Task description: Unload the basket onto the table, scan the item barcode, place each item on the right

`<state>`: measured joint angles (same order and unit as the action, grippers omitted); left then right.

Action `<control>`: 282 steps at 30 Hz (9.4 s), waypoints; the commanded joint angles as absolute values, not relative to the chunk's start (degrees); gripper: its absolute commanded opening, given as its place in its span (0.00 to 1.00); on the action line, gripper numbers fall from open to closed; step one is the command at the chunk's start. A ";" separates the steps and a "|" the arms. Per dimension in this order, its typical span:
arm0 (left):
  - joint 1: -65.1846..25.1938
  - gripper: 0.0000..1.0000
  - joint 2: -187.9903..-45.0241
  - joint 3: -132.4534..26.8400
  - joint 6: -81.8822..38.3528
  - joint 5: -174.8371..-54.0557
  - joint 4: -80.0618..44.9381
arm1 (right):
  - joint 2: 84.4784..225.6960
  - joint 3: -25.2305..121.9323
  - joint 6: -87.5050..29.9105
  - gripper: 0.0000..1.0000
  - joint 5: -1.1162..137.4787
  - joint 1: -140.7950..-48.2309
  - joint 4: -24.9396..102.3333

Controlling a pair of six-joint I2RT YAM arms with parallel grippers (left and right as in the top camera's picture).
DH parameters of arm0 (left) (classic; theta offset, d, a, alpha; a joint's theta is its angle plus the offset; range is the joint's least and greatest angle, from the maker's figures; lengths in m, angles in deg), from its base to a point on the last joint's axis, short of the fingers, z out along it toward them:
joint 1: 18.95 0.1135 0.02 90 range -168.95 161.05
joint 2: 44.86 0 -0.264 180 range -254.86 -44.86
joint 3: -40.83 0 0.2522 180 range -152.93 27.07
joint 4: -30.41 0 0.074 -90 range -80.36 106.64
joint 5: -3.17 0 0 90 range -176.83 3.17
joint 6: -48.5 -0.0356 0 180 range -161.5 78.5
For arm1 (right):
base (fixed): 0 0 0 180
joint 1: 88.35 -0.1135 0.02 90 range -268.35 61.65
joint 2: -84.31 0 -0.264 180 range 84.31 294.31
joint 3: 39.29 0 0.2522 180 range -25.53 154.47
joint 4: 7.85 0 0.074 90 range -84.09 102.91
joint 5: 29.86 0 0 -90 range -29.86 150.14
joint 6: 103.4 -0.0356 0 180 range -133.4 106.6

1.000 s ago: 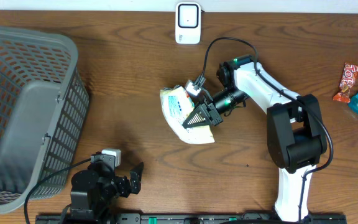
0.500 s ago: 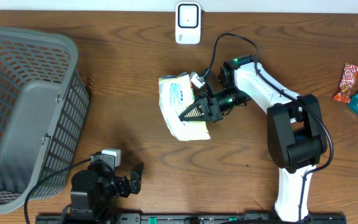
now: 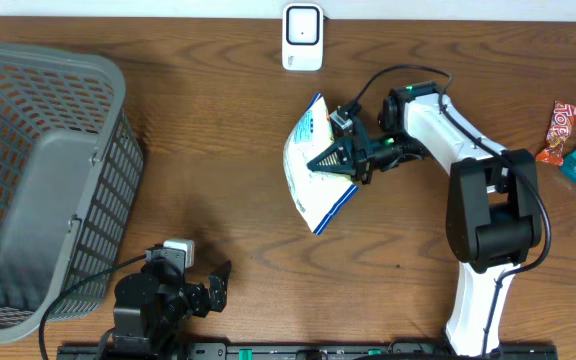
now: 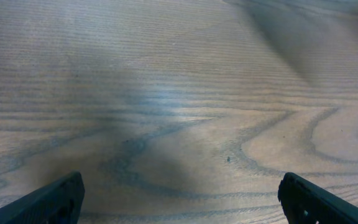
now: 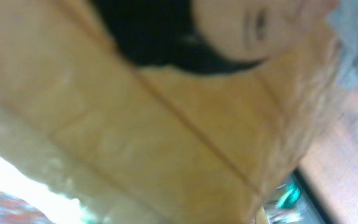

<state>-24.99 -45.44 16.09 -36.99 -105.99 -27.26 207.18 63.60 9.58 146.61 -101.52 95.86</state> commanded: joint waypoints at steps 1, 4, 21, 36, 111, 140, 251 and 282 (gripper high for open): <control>-24.75 1.00 -45.09 16.24 -37.08 -106.23 -29.77 | 207.31 63.49 2.63 0.01 149.65 -100.67 98.05; -24.75 1.00 -45.09 16.24 -37.08 -106.23 -29.77 | 207.31 63.49 2.68 0.01 149.65 -100.27 101.59; -24.75 1.00 -45.09 16.24 -37.08 -106.23 -29.77 | 207.21 63.49 7.42 0.01 145.61 -96.73 103.45; -24.75 1.00 -45.09 16.24 -37.08 -106.23 -29.77 | 207.12 63.53 33.93 0.01 136.56 -100.43 91.73; -24.75 1.00 -45.09 16.24 -37.08 -106.23 -29.77 | 222.33 99.40 -10.81 0.01 53.05 -78.68 62.66; -24.75 1.00 -45.09 16.24 -37.08 -106.25 -29.77 | 183.16 96.62 -13.80 0.99 56.24 -76.27 63.06; -24.75 1.00 -45.09 16.24 -37.08 -106.23 -29.77 | 84.59 -25.21 -11.20 0.99 61.79 -85.78 9.97; -24.75 1.00 -45.09 16.24 -37.16 -105.83 -29.88 | 84.63 -25.21 -11.20 0.99 61.81 -85.67 10.05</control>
<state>-24.99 -45.44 16.09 -36.99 -105.99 -27.26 85.00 -25.14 -11.46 61.88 -85.45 9.81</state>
